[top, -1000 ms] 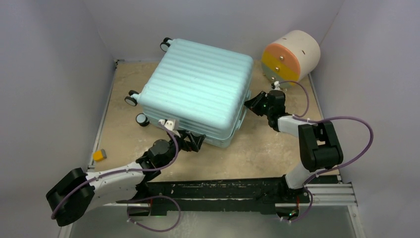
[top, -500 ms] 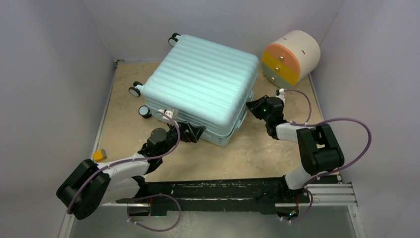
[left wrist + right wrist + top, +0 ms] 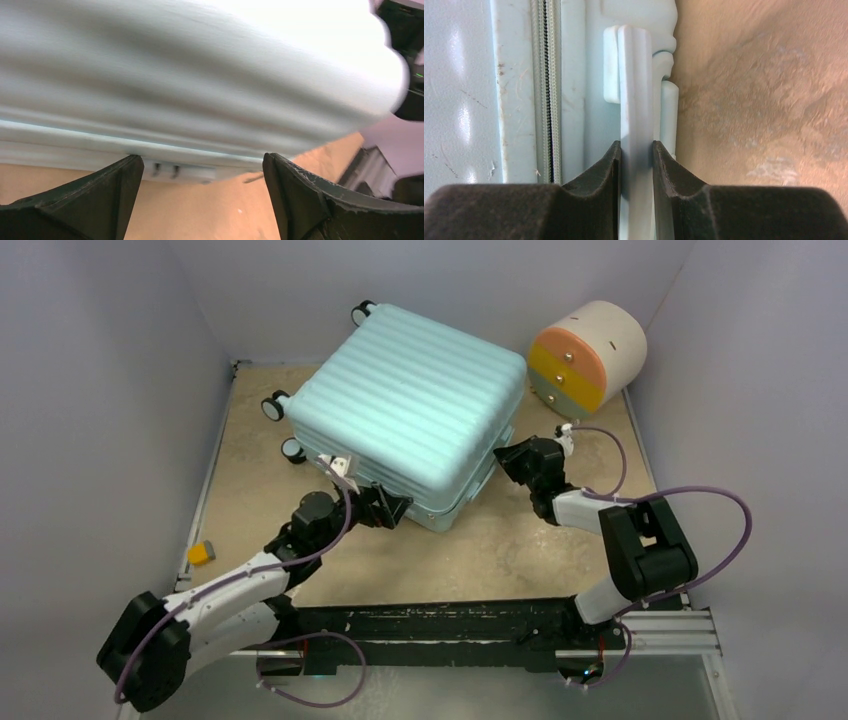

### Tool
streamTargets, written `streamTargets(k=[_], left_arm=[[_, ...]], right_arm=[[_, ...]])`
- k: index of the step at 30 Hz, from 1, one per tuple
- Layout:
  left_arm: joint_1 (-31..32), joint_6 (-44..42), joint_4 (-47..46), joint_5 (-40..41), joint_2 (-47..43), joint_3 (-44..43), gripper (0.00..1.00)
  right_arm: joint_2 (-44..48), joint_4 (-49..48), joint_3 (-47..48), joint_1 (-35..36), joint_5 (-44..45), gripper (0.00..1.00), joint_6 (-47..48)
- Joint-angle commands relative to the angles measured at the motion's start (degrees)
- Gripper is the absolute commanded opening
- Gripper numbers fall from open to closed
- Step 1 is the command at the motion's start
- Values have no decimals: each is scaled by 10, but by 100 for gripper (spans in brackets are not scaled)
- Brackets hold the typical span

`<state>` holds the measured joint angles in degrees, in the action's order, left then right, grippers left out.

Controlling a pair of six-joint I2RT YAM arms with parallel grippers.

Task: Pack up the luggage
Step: Zip the luggage at the center of the board.

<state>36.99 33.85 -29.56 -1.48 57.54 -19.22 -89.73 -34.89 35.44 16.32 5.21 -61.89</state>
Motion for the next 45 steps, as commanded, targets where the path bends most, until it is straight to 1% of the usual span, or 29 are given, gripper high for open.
streamTargets(k=[1,3,5,8,10,15,16,18,21,23,25,30,39,45], left_arm=[[48,7,96,-42,-106,-23,95],[78,10,117,-36,-142,-15,95],[104,9,120,-33,-146,-20,95],[145,-5,136,-10,-106,-42,95],[157,-10,142,12,-82,-47,93],[159,8,130,82,-87,-20,92],[159,9,121,84,-87,-11,91],[159,14,113,83,-80,-8,88],[159,17,98,79,-61,-9,82],[159,16,97,79,-43,-18,80],[159,7,117,76,-21,-38,79],[159,-14,120,66,-1,-56,76],[159,-28,88,50,48,-76,72],[159,-33,75,55,79,-88,68]], right_arm=[[13,99,-42,55,-146,0,-6],[8,88,-50,56,-154,0,-5],[-2,78,-55,56,-159,0,-5],[-11,62,-63,56,-165,0,-11],[-12,60,-64,58,-165,0,-15],[-9,64,-59,63,-163,0,-15],[-9,63,-58,64,-164,0,-16],[-11,61,-55,64,-164,0,-16],[-14,58,-55,66,-164,0,-20],[-15,50,-58,66,-169,0,-27],[-16,46,-59,67,-173,0,-30],[-15,47,-58,67,-174,0,-28],[-17,45,-63,68,-180,0,-28],[-12,45,-63,69,-184,0,-29]])
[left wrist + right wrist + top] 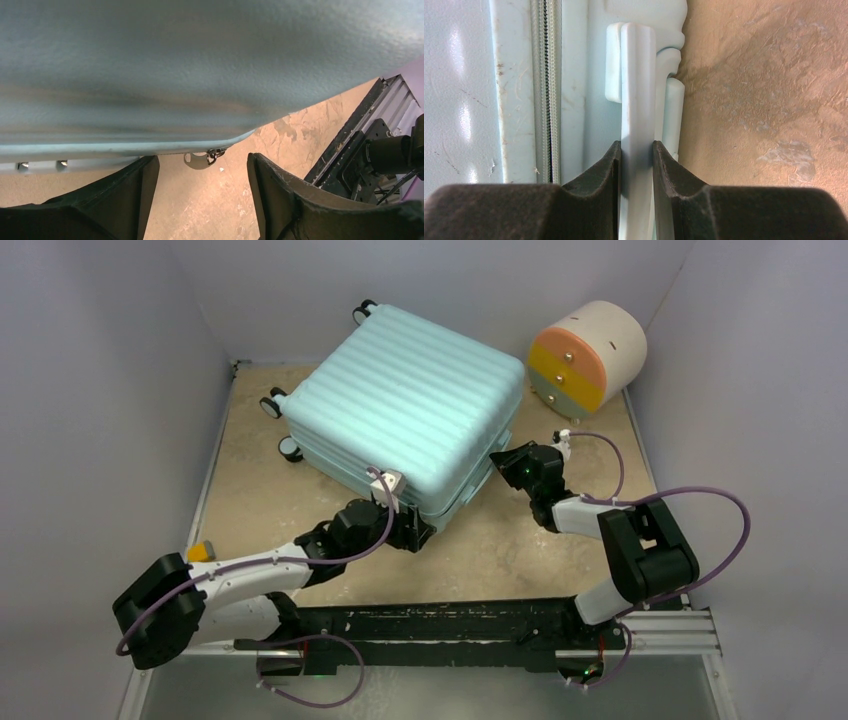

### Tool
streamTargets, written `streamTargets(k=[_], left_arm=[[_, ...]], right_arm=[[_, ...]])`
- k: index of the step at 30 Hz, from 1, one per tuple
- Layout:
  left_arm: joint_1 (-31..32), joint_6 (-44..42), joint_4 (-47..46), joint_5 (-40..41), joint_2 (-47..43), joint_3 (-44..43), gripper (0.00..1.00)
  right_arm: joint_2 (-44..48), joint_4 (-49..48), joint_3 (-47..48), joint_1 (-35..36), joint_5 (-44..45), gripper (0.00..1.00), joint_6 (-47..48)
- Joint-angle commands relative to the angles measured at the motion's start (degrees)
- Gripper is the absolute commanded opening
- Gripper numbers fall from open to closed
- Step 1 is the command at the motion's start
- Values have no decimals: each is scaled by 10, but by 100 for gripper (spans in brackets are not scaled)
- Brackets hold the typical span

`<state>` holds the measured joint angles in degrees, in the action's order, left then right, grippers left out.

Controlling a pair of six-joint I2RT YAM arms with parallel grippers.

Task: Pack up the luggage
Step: Zip the luggage at the center of the board.

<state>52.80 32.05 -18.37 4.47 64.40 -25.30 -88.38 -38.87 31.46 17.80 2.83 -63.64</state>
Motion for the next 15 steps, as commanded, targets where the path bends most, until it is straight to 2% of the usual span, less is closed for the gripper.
streamTargets(k=[1,10,15], left_arm=[[1,-15,-40,-5,13,-29,67],[1,-18,-64,3,22,-18,57],[1,-35,-159,13,13,36,49]], right_arm=[[-25,86,-23,55,-160,0,-11],[-31,83,-24,59,-168,0,-18],[-34,79,-23,66,-165,0,-25]])
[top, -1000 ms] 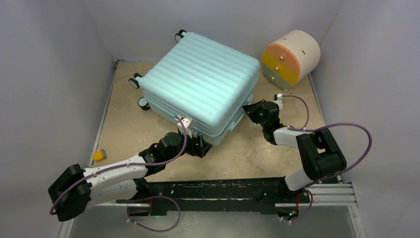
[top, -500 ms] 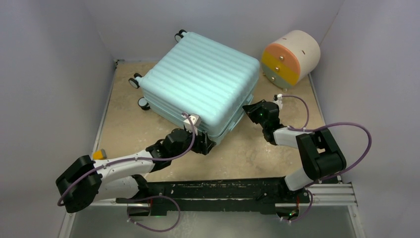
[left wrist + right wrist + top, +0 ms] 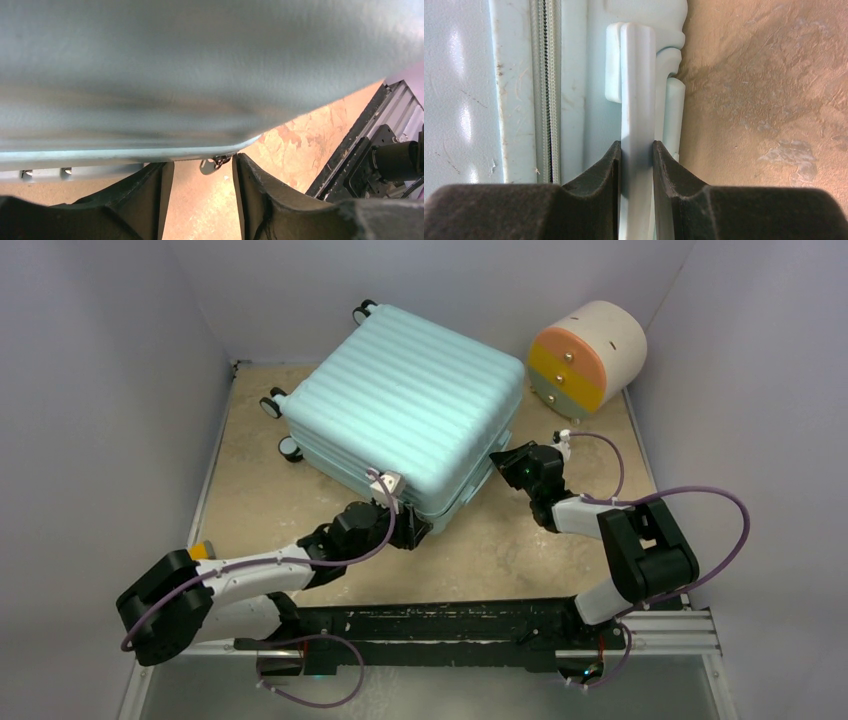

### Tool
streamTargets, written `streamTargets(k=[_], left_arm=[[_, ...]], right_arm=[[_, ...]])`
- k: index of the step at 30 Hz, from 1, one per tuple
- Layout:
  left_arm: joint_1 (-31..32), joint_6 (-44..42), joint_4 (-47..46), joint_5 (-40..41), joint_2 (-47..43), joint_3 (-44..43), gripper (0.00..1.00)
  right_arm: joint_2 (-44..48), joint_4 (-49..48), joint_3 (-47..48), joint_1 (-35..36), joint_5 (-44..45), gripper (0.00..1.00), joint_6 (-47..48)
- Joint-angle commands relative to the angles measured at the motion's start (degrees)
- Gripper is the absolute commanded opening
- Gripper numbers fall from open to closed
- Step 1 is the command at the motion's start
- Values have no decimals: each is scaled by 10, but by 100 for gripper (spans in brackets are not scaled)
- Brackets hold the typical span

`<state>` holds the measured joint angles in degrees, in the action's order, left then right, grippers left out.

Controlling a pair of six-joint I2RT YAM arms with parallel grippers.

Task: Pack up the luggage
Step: Zip the luggage at the center of the board.

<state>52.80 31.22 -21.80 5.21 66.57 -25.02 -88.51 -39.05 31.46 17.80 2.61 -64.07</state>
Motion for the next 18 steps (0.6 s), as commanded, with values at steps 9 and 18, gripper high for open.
streamTargets(k=[9,18], left_arm=[[1,-70,-290,11,2,111,44],[1,-72,-298,33,-15,133,40]], right_arm=[[-50,73,-17,96,-155,0,-52],[-59,75,-3,131,-148,0,-70]])
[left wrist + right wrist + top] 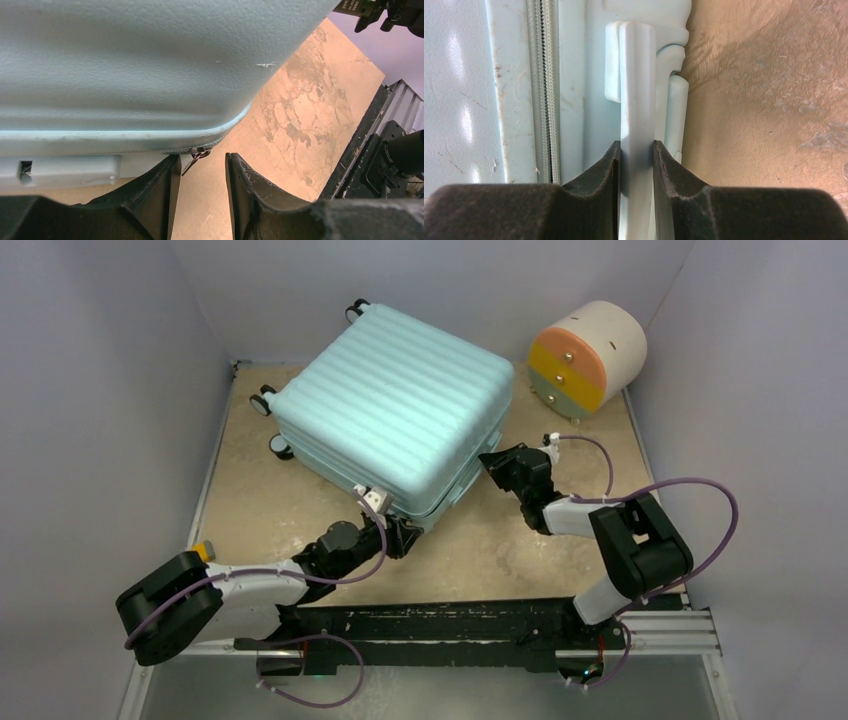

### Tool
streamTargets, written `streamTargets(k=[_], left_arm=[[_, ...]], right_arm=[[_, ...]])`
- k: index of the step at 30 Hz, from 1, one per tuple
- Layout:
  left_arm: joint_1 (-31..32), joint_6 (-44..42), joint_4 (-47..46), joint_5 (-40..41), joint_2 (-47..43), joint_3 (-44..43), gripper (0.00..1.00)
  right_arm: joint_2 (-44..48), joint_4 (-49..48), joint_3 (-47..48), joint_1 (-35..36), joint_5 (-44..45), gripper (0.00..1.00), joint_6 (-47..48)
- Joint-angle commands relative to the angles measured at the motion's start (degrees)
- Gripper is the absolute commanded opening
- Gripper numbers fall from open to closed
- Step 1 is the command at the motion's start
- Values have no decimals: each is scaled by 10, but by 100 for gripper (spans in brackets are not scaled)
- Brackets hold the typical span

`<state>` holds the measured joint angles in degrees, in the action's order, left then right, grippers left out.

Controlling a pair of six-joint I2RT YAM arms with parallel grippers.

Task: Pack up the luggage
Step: Zip the luggage at the center of the board.

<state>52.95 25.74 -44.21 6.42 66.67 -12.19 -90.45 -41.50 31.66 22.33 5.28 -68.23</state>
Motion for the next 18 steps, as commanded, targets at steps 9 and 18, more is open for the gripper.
streamTargets(k=[9,18], left_arm=[[0,-10,-69,71,-24,21,26],[0,-15,-54,83,-69,44,0]], right_arm=[[-49,94,-5,98,-170,0,-36],[-56,87,-9,102,-169,0,-36]])
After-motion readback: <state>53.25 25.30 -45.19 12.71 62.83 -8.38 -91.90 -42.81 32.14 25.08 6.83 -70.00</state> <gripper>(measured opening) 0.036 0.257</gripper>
